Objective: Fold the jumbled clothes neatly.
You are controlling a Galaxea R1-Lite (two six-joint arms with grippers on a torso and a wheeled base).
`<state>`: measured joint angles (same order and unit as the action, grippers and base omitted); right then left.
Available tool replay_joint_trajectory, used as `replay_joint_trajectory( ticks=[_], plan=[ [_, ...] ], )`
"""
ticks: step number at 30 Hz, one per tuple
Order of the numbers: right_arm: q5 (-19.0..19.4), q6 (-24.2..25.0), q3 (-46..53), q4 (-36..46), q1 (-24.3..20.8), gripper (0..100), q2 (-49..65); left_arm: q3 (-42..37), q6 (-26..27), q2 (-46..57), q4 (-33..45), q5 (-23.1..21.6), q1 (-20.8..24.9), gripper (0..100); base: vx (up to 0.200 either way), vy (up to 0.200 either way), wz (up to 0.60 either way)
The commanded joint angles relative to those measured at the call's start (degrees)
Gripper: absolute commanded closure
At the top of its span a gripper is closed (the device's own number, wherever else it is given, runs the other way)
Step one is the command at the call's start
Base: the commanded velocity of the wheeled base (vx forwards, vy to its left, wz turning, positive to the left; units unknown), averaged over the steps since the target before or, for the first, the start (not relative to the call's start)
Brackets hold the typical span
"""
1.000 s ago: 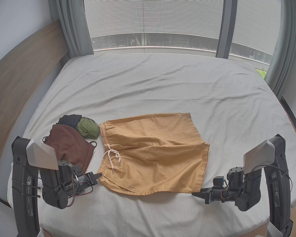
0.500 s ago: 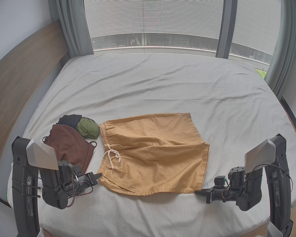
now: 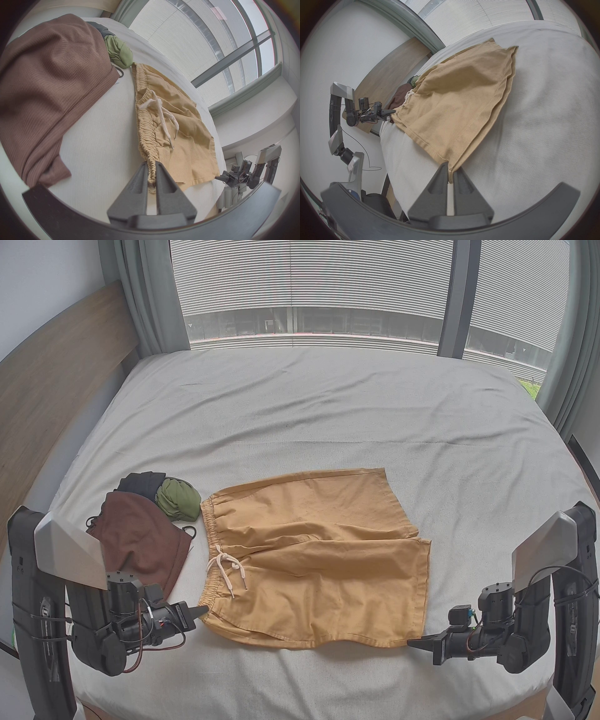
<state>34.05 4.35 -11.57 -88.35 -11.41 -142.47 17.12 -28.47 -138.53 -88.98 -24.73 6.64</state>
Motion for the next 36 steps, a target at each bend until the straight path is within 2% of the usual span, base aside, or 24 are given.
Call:
replay_joint_trajectory(
  ticks=[1,8,29,36],
  plan=[
    [0.1,-0.8,3.7,-0.1,1.9,100,2.8,-4.7,0.4,4.8,0.0,-0.4,0.8,100,0.0,0.0,0.0],
    [0.4,-1.1,7.3,0.0,2.4,100,4.2,-8.3,4.8,5.6,0.0,-0.3,0.3,100,0.0,0.0,0.0],
    [0.4,-1.5,9.0,0.0,3.9,100,2.8,-12.0,5.8,4.3,0.0,-0.2,1.3,100,0.0,0.0,0.0],
    [0.5,-1.5,10.3,0.0,3.9,100,3.3,-15.8,9.2,4.5,0.0,-0.2,1.3,100,0.0,0.0,0.0]
  ],
)
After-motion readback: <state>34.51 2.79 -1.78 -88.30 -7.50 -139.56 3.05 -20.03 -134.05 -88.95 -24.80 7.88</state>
